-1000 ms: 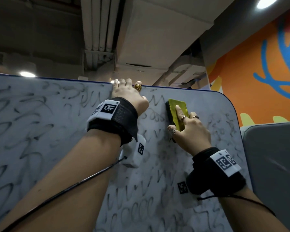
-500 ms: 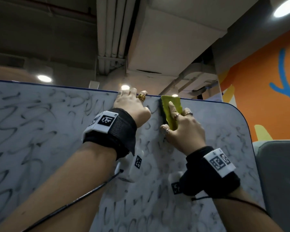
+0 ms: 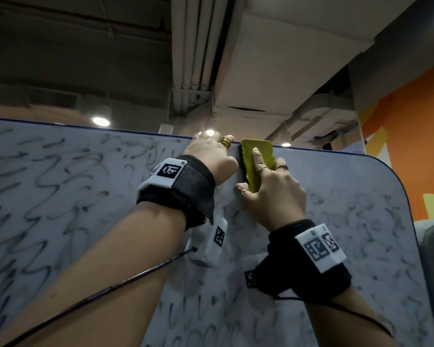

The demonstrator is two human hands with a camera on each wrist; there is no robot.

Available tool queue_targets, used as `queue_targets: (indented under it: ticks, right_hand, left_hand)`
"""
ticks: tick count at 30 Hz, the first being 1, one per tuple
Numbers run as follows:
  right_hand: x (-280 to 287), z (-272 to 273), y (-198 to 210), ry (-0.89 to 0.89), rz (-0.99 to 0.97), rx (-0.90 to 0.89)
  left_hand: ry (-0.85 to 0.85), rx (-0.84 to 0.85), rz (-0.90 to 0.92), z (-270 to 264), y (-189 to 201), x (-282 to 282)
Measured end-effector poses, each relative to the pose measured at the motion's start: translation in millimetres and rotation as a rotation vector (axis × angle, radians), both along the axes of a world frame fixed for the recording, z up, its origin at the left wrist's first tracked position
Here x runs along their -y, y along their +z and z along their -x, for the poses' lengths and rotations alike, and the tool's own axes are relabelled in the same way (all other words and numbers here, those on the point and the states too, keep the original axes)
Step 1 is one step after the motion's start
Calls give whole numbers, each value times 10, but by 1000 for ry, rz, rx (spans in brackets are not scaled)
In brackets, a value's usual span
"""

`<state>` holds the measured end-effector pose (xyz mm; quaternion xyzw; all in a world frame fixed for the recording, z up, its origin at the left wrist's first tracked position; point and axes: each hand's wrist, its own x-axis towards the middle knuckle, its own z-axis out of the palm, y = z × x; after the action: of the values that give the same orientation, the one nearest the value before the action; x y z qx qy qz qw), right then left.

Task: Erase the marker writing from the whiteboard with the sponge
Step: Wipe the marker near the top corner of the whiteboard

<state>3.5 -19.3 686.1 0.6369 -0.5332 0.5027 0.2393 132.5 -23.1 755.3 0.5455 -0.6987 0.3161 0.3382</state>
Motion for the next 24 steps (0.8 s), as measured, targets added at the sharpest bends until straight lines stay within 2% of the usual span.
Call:
queue_targets:
  ticks: [6, 12, 18, 22, 24]
  right_hand:
    - [-52, 132, -332, -36, -48, -72]
    - [18, 492, -217, -101, -53, 91]
    - [57, 249, -120, -28, -19, 109]
    - [-27, 144, -278, -28, -59, -10]
    - [-60, 174, -392, -56, -85, -5]
  left_hand:
    - [-14, -18, -1, -29, 19, 36]
    - [-28, -1, 34, -21, 11, 26]
    - [21, 5, 82, 30, -36, -9]
    - [30, 26, 31, 28, -23, -26]
    - [32, 22, 36, 22, -20, -25]
